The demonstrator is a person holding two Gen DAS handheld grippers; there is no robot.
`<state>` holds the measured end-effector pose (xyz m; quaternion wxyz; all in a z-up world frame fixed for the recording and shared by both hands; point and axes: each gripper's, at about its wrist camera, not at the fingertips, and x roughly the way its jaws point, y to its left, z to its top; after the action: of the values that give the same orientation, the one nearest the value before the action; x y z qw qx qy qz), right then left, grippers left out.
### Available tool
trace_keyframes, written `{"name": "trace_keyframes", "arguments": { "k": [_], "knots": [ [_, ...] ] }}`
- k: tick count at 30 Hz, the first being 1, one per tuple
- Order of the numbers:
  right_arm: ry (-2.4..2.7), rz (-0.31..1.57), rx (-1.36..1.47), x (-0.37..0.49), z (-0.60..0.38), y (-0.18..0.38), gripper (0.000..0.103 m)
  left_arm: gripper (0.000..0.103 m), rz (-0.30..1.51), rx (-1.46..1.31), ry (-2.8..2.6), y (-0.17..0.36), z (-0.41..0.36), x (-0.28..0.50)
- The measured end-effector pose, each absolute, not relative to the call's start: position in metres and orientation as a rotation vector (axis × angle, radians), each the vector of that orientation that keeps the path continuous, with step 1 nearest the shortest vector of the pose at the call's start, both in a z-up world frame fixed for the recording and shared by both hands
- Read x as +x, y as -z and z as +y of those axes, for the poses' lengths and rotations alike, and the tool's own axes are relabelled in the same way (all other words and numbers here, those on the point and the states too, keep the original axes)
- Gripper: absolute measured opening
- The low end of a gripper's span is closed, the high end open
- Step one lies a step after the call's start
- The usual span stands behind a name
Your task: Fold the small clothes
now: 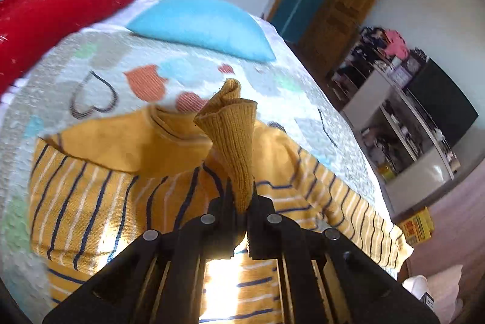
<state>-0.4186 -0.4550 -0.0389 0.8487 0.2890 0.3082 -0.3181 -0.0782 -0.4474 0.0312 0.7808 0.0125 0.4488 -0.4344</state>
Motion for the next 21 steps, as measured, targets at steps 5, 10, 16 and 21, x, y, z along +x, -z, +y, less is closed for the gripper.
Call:
{"name": "trace_keyframes", "arguments": {
  "k": [5, 10, 16, 21],
  "knots": [
    [0.670, 0.640, 0.617, -0.436, -0.457, 0.041, 0.080, 0.016, 1.068, 0.139, 0.954, 0.019, -0.498, -0.103],
    [0.670, 0.636, 0.630, -0.440, -0.458, 0.041, 0.080, 0.056, 1.195, 0.024, 1.037, 0.024, -0.472, -0.103],
    [0.578, 0.593, 0.602, -0.402, -0.471, 0.018, 0.080, 0.076, 1.091, 0.031, 0.991, -0.011, -0.386, -0.107],
    [0.454, 0.558, 0.641, -0.328, -0.500, 0.000, 0.082, 0.077, 1.025, 0.030, 0.807, -0.010, -0.298, -0.105]
  ]
}}
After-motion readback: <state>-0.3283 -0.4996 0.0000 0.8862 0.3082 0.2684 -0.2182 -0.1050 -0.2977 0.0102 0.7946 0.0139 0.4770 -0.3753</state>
